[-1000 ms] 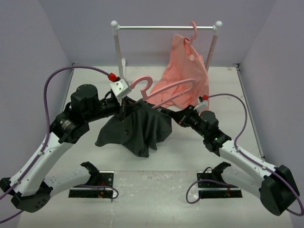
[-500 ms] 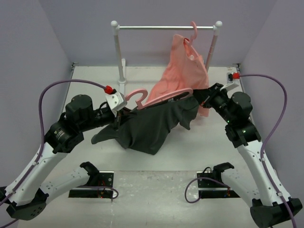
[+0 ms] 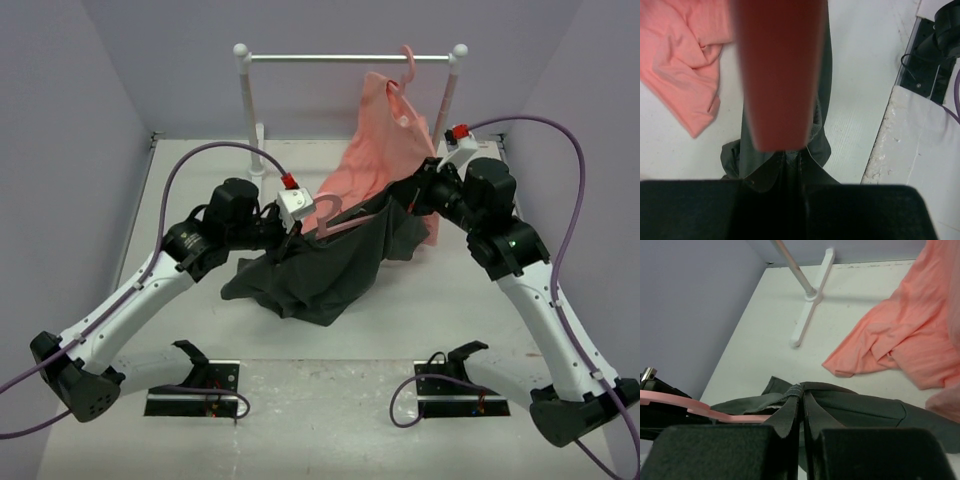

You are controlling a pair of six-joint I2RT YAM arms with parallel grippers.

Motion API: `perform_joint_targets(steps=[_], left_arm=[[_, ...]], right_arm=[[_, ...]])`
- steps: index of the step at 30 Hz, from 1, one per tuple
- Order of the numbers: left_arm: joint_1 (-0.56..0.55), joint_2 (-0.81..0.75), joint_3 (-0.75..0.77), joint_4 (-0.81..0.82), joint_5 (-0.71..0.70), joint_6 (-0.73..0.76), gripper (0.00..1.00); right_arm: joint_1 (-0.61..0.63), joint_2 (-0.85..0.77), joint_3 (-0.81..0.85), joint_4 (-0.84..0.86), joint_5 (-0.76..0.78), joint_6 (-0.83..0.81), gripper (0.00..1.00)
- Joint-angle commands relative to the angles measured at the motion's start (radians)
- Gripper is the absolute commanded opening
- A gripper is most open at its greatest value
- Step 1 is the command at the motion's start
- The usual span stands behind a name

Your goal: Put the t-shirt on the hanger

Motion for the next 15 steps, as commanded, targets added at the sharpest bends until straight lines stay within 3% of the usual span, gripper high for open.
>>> perform_joint_targets(steps=[1, 5, 7, 9, 13, 15], left_arm=[[0.001, -0.019, 0.028, 0.058, -0.002, 0.018, 0.0], [0.001, -0.044, -0.021, 0.216, 0.053, -0.005, 0.0], [0.003, -0.044, -0.034, 0.281, 0.076, -0.021, 0.0], [0.005, -0.023, -0.022, 0.291, 0.07, -0.027, 0.0], [0.009, 0.027, 0.02, 0.281, 0.085, -0.042, 0.0], [0.01, 0.031, 0.019, 0.289, 0.106, -0.045, 0.0]], right_arm=[[0.003, -0.01, 0.028, -0.031, 0.022, -0.053, 0.0], [0.089, 0.061, 0.051, -0.04, -0.123, -0.048, 0.02], [0.126, 0.103, 0.092, -0.095, -0.171, -0.1, 0.22], [0.126, 0.088, 0.114, -0.156, -0.19, -0.189, 0.35], [0.075, -0.045, 0.097, -0.137, -0.209, -0.24, 0.59], [0.038, -0.075, 0.114, -0.175, -0.209, -0.248, 0.65]])
